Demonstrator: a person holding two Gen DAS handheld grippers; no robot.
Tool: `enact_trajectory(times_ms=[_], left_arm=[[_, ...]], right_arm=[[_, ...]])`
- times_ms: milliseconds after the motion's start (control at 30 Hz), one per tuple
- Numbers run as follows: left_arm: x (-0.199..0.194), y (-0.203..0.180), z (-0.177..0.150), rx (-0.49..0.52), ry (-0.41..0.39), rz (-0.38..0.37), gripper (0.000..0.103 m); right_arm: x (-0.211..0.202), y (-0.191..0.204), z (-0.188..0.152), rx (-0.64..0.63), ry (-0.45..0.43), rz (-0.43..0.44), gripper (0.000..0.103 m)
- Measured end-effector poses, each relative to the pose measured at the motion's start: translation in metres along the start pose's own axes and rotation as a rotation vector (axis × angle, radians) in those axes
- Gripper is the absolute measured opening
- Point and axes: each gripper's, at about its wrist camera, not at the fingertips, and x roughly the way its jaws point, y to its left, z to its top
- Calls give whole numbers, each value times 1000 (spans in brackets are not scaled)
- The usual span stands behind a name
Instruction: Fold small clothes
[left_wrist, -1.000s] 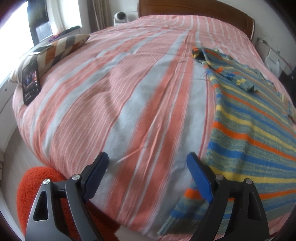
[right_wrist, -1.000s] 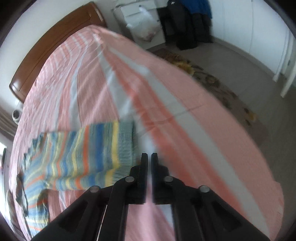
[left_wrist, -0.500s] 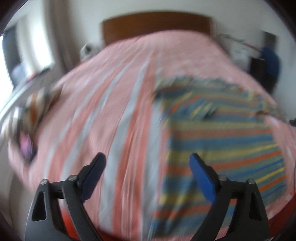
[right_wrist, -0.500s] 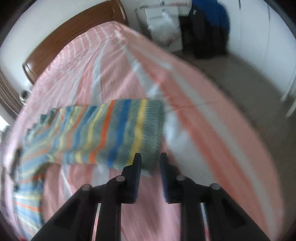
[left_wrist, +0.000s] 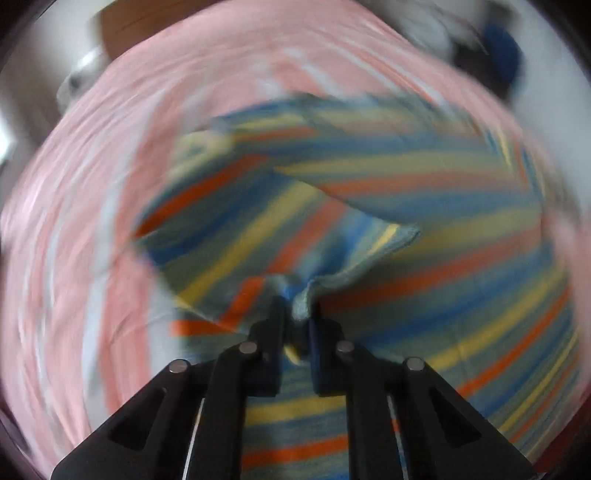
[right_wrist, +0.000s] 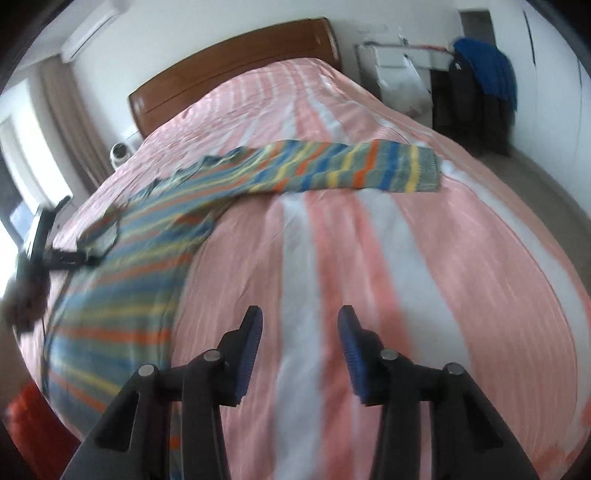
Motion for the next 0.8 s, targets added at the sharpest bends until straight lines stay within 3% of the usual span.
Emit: enact_trajectory(times_ms=[67,133,233,300,433,633,800], left_arm=[[-23,35,0,-115,-70,-1,10],[-50,101,-4,-308,-147,61,10],[-65,190,-27,-598,-171,165,9],[-60,232,-44,-733,-144,185,8],[-39,246,-56,-776,-99,209,7],[-33,250,-69,-872,-115,193,3],[-37,268,-90,-885,-112,203,4]], right_arm=[[-4,3,-7,-20,-11,-5,43],[0,2,-7,-30,-5,-10,43],[8,-4,-11,4,17,-4,43],[5,-9,-17,21,22,-4,43],[10,-5,-18,-3,22,-22,44],[12,-5,-21,-9,25,-31,44],[15,-4,-23,-14,25,-38,44]])
